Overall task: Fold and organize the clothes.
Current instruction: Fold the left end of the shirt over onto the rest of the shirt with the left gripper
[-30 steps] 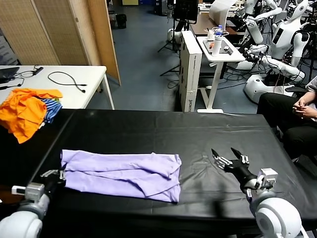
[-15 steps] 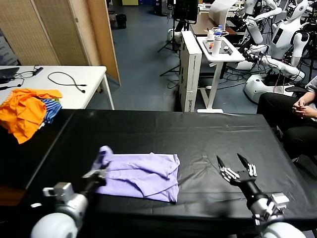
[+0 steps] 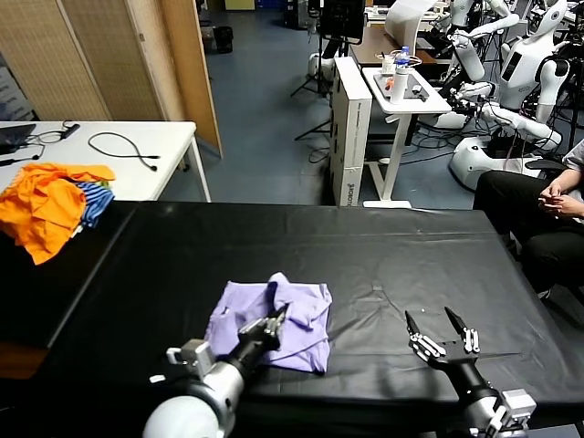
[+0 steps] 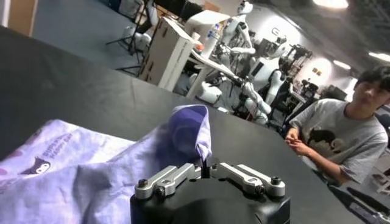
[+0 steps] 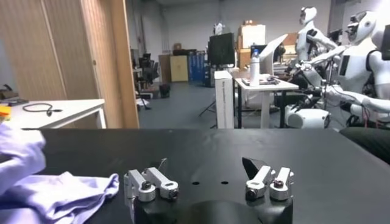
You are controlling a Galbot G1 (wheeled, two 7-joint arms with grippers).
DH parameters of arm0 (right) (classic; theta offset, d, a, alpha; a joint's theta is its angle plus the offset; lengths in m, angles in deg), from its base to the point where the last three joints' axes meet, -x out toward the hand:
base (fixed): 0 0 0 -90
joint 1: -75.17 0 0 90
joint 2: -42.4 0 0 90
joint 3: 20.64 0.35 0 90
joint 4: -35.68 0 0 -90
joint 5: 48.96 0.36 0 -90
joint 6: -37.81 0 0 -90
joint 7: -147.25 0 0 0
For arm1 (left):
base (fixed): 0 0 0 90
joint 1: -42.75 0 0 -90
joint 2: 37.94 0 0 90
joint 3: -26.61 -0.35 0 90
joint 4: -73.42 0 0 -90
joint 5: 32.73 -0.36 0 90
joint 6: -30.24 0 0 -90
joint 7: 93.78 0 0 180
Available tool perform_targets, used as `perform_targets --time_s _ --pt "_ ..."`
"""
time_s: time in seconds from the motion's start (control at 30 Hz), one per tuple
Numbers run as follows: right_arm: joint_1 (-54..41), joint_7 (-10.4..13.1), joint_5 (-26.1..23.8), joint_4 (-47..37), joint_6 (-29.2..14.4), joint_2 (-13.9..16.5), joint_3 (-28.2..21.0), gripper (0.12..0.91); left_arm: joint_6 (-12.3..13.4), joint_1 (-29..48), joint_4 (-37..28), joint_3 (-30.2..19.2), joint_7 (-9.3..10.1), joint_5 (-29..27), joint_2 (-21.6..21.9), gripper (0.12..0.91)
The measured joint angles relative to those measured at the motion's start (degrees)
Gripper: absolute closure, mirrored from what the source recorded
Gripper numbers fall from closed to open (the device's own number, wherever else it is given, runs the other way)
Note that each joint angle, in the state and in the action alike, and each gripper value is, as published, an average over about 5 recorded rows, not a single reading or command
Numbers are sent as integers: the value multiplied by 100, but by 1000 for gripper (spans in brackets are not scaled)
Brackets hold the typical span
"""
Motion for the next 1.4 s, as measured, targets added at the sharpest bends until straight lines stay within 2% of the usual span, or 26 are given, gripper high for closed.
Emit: perform_targets --time_s 0.27,0.47,0.57,0.8,0.93,1.07,1.2,1.4 --pt "1 7 -81 -31 12 -21 -62 118 93 96 -269 -140 -16 -162 -200 858" --pt "-93 -31 -123 -54 104 33 -178 118 194 164 -481 -267 -26 -491 -337 853" --pt "-196 -56 -90 -99 167 144 -275 118 274 196 -583 -343 -35 -583 -428 767" --pt "-493 15 162 -44 438 529 -562 118 365 114 -683 -538 -98 -747 -602 330" --pt "-655 127 383 22 727 713 -774 118 402 23 -524 -507 -114 -835 -529 155" --pt "-924 118 479 2 1050 889 -1103 118 508 46 -239 -257 -139 -966 -327 126" --pt "-1378 76 443 -135 1178 1059 -1574 118 595 50 -20 142 -146 -1006 -7 124" --pt "-2334 258 440 -550 1249 1077 -2368 118 704 -85 10 574 -158 -1196 285 123"
